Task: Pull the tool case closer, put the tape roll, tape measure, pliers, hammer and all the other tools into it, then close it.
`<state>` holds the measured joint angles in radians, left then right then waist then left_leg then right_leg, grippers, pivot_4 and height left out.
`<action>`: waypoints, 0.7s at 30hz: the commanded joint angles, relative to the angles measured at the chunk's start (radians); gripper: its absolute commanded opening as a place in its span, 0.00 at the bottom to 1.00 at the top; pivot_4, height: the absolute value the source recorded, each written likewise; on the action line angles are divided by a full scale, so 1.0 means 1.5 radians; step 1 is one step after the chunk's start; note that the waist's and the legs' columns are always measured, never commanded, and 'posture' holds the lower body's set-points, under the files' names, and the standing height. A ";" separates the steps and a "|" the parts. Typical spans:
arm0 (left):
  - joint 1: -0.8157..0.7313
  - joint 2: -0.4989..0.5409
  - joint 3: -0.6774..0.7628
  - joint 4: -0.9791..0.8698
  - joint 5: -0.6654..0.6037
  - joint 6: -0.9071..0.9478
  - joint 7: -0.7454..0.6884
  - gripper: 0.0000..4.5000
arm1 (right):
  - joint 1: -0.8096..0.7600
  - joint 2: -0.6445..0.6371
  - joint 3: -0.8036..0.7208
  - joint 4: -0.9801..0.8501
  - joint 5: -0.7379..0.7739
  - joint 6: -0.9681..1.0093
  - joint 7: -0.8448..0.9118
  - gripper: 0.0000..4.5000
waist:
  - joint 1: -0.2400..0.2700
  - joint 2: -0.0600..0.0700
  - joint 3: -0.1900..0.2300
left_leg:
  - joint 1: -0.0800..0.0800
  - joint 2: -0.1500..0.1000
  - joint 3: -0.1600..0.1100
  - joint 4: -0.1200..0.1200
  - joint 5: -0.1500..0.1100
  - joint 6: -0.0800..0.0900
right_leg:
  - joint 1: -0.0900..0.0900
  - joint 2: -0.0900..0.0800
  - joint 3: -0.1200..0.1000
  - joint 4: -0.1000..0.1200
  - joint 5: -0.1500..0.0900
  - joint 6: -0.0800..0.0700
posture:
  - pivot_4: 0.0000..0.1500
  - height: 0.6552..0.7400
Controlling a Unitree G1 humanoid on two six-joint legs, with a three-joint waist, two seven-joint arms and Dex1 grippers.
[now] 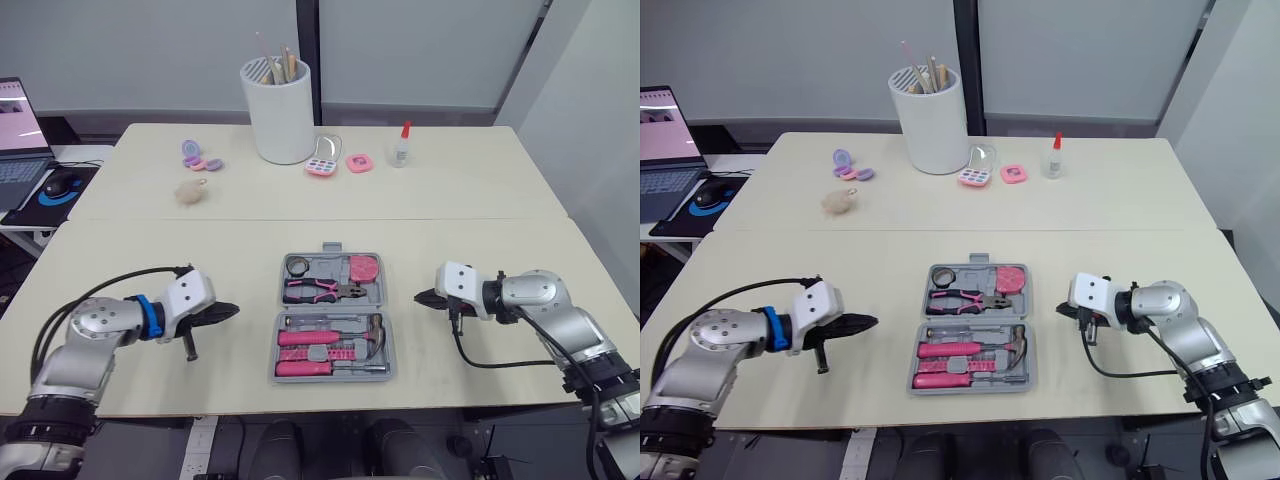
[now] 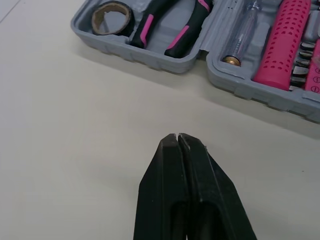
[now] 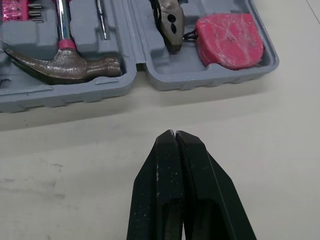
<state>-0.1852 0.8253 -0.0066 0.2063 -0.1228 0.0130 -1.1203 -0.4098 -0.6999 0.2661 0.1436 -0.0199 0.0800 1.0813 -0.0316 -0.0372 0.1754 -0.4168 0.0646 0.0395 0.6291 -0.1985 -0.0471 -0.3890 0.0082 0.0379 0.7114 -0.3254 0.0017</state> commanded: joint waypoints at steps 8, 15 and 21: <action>-0.049 -0.040 -0.055 0.012 0.043 0.010 0.033 0.00 | -0.035 0.036 0.030 0.013 -0.036 -0.017 -0.003 0.01 | 0.000 0.000 0.000 | 0.000 0.000 0.000 0.000 0.000 0.000 | 0.000 0.002 0.000 0.001 0.000 0.000 | 1.00 1.00; -0.076 -0.070 -0.088 0.044 0.066 0.011 0.048 0.00 | -0.055 0.067 0.056 0.055 -0.071 -0.027 -0.022 0.01 | 0.001 0.000 0.000 | 0.000 0.000 0.000 0.000 0.000 0.000 | 0.000 0.003 0.000 0.001 0.000 0.000 | 1.00 1.00; -0.101 -0.095 -0.119 0.071 0.090 0.003 0.054 0.00 | -0.069 0.096 0.081 0.088 -0.096 -0.038 -0.037 0.01 | 0.001 0.000 0.000 | 0.000 0.000 0.000 0.000 0.000 0.000 | 0.000 0.003 0.000 0.001 0.000 0.000 | 1.00 1.00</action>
<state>-0.3164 0.6943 -0.1648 0.3120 -0.0081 0.0336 -1.0454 -0.4940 -0.5627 0.3843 0.2732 -0.1497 0.0454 1.0357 -0.0308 -0.0374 0.1753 -0.4167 0.0635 0.0387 0.6298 -0.1985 -0.0472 -0.3890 0.0125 0.0376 0.7130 -0.3253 0.0015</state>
